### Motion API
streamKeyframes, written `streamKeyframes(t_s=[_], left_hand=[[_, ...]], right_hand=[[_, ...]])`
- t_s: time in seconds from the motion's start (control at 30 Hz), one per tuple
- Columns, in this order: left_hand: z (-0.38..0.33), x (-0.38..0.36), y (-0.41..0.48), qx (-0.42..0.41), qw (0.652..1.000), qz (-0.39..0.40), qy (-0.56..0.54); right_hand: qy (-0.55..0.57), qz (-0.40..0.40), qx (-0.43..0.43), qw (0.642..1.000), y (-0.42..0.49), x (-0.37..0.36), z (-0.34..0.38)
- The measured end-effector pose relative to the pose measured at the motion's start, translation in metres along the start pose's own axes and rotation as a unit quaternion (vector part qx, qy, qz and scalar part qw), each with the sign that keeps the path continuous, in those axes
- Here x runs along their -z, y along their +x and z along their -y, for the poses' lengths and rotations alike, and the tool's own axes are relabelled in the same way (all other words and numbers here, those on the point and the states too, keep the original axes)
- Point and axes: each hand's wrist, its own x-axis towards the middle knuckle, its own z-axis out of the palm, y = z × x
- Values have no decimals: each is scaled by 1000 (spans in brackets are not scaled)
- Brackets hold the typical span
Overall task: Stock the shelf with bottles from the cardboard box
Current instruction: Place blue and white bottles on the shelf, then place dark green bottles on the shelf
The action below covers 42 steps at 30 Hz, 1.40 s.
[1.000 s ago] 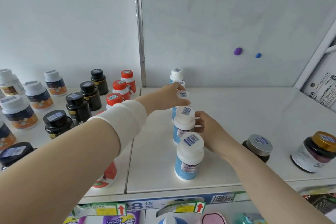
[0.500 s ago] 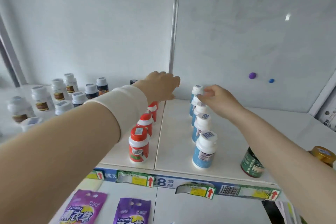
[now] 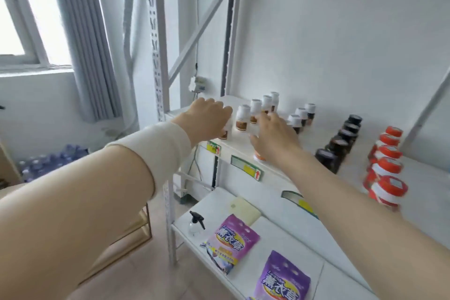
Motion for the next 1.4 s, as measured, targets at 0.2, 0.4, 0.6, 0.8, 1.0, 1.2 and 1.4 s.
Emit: streamKeyframes(t_s=[0.2, 0.4, 0.6, 0.8, 1.0, 1.2, 1.4], left_hand=[[163, -120, -89, 138, 984, 111, -16], [243, -253, -181, 276, 925, 233, -115], [239, -370, -206, 303, 870, 334, -201], [227, -466, -191, 327, 807, 421, -254], [222, -518, -164, 376, 727, 470, -330], [260, -560, -140, 415, 687, 478, -356], [335, -610, -119, 436, 677, 460, -373]], right_hand=[[1, 71, 146, 987, 69, -102, 183], [-8, 226, 205, 952, 72, -232, 310], [-23, 368, 224, 902, 59, -347, 360], [-47, 468, 242, 849, 87, -438, 363], [-67, 544, 244, 800, 126, -490, 352], [-54, 587, 263, 764, 167, -531, 390], [-29, 574, 246, 780, 238, -573, 444]])
